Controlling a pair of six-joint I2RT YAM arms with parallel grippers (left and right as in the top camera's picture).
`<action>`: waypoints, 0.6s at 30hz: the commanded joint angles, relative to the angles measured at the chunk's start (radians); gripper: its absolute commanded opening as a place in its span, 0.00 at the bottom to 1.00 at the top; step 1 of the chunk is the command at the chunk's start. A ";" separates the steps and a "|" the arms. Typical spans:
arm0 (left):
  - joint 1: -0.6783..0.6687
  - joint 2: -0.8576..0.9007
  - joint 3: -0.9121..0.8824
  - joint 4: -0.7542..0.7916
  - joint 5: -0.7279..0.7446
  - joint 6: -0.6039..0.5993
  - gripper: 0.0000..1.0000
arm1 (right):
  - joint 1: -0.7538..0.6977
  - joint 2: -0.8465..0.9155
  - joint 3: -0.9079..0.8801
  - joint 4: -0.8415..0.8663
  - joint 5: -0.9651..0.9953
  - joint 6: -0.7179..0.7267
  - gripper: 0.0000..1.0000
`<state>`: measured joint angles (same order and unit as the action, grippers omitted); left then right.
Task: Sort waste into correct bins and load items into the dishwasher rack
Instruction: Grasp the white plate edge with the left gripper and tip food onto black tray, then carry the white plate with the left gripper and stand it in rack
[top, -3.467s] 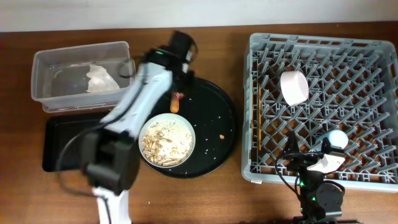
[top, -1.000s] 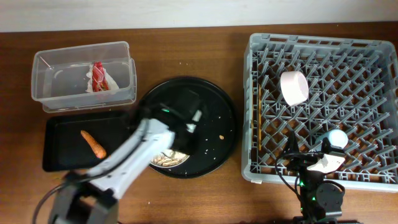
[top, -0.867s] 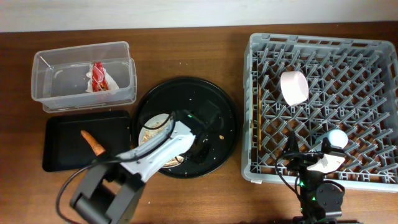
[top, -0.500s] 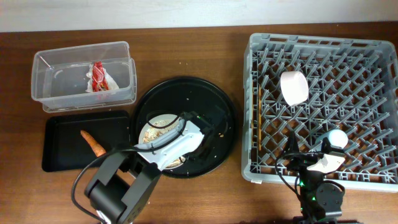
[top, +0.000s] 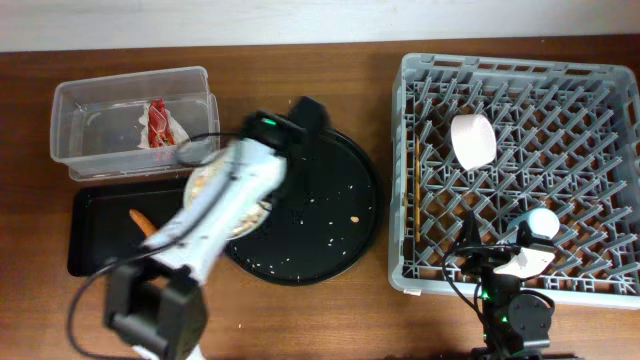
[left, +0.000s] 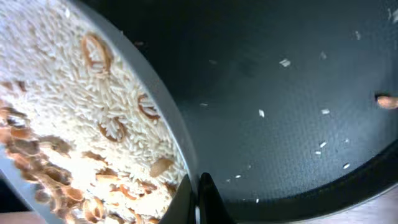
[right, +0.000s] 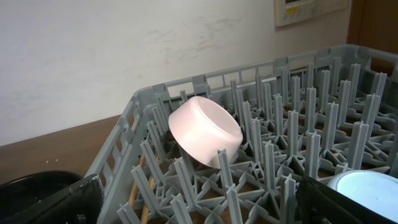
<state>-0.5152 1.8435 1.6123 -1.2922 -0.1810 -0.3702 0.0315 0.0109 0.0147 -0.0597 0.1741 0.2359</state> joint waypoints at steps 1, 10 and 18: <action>0.192 -0.071 0.015 -0.004 0.279 0.094 0.00 | -0.006 -0.005 -0.009 -0.003 -0.003 0.007 0.98; 0.597 -0.143 -0.095 -0.001 0.647 0.336 0.00 | -0.006 -0.005 -0.009 -0.003 -0.003 0.007 0.98; 1.027 -0.352 -0.378 0.066 1.182 0.705 0.01 | -0.006 -0.005 -0.009 -0.003 -0.003 0.007 0.98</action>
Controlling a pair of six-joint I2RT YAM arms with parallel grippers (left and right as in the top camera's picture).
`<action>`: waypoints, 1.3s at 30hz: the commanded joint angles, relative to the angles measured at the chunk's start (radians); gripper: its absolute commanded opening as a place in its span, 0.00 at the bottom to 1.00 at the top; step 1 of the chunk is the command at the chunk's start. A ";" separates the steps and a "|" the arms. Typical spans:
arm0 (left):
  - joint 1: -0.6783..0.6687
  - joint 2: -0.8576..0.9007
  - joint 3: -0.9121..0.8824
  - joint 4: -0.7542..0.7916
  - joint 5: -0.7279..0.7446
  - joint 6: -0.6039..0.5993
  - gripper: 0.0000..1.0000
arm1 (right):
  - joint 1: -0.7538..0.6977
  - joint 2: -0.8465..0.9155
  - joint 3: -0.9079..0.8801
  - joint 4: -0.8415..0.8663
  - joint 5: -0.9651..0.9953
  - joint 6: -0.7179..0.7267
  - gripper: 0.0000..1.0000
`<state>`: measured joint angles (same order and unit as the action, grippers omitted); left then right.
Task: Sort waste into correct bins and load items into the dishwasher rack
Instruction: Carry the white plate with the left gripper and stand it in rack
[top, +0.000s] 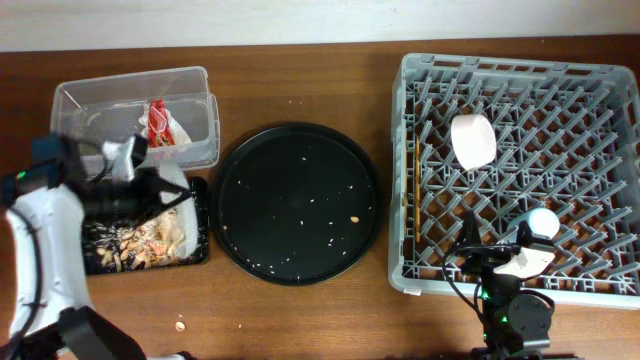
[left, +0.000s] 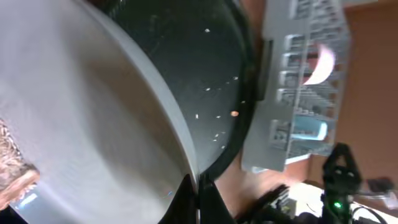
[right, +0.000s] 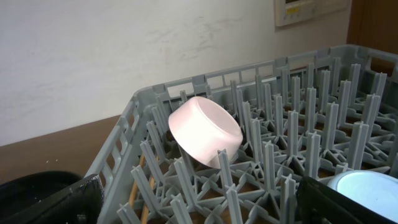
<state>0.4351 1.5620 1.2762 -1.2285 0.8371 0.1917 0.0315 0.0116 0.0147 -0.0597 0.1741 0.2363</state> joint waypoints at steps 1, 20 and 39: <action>0.112 -0.098 -0.060 0.002 0.189 0.161 0.01 | -0.006 -0.006 -0.009 -0.003 -0.003 0.007 0.98; -0.366 -0.291 -0.128 0.569 0.287 -0.084 0.00 | -0.006 -0.006 -0.009 -0.003 -0.003 0.007 0.98; -1.036 0.322 -0.128 1.888 -0.090 -0.843 0.99 | -0.006 -0.006 -0.009 -0.003 -0.003 0.006 0.98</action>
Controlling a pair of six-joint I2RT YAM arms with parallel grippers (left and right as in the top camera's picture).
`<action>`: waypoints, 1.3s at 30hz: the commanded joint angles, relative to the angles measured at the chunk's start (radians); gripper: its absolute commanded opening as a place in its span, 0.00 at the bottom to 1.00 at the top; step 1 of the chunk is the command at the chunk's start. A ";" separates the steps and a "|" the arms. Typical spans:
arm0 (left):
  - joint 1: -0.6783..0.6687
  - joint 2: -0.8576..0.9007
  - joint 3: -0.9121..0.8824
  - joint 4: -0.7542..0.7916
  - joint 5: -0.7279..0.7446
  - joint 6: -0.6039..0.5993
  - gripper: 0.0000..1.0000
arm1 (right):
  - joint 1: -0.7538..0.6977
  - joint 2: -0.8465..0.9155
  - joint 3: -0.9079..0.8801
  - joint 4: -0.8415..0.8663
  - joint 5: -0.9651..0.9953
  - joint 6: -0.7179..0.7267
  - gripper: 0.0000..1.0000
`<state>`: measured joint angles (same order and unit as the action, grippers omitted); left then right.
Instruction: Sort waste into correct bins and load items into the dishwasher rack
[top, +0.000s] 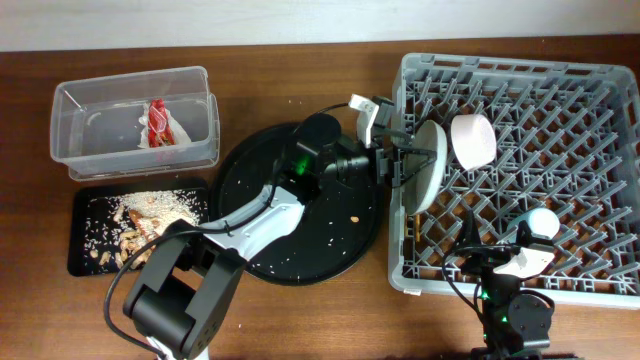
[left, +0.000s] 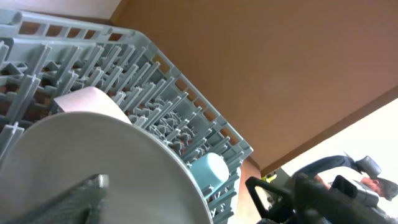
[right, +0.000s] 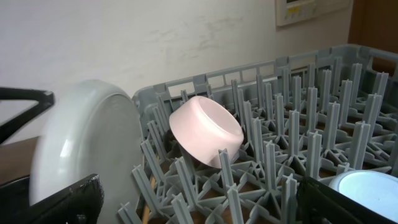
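Observation:
My left gripper (top: 398, 163) is shut on the rim of a white plate (top: 425, 170), which stands on edge among the tines at the left side of the grey dishwasher rack (top: 500, 62). The plate (left: 93, 162) fills the lower left of the left wrist view and shows at the left of the right wrist view (right: 81, 143). A pink cup (top: 472, 140) lies just beyond the plate, and a light blue cup (top: 541, 222) sits near the rack's front. My right gripper (right: 199, 208) rests open at the rack's front edge, holding nothing.
A round black tray (top: 290, 230) speckled with rice lies left of the rack. Further left, a black rectangular tray (top: 85, 205) holds rice and pasta scraps (top: 140, 225). A clear bin (top: 130, 78) behind it contains a red wrapper (top: 160, 120).
My left gripper was over the rectangular tray at the far left with the plate tipped. It now holds the plate on edge inside the rack's left side. The right arm has not moved.
The plate, full of rice and pasta, was first held over the round black tray. Then it was tipped over the rectangular tray, with scraps lying in that tray. Now the plate is bare and stands among the rack's tines, my left gripper on it.

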<state>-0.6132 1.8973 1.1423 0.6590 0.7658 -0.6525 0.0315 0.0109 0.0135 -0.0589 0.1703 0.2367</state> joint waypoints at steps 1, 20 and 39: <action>0.029 -0.041 0.006 -0.053 -0.023 0.016 0.99 | -0.006 -0.005 -0.008 -0.004 0.001 0.006 0.98; 0.586 -1.452 -0.547 -0.890 -0.584 0.879 0.99 | -0.006 -0.005 -0.008 -0.004 0.001 0.006 0.98; 0.554 -1.878 -1.133 -0.727 -0.616 0.879 0.99 | -0.006 -0.005 -0.008 -0.004 0.001 0.006 0.98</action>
